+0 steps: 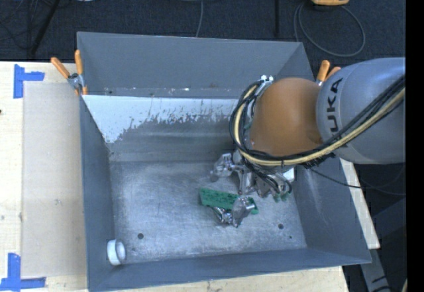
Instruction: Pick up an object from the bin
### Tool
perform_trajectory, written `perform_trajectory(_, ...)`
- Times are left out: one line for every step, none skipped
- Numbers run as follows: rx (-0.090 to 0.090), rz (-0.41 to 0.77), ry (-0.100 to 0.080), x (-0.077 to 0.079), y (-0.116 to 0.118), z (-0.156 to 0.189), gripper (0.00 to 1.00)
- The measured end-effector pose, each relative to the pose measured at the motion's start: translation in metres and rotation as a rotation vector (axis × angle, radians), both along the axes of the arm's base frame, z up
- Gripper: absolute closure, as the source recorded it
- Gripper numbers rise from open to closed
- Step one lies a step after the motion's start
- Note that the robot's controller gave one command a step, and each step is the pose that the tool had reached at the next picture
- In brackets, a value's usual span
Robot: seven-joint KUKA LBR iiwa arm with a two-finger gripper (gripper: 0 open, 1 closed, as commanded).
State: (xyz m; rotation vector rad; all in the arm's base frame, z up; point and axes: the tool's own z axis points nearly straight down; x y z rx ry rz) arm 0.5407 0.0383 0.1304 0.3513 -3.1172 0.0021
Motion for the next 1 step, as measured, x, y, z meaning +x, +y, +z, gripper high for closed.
perform_trajectory(0.002,-0.002,-0.002,0.0009,0.0015,0.0014,1.00)
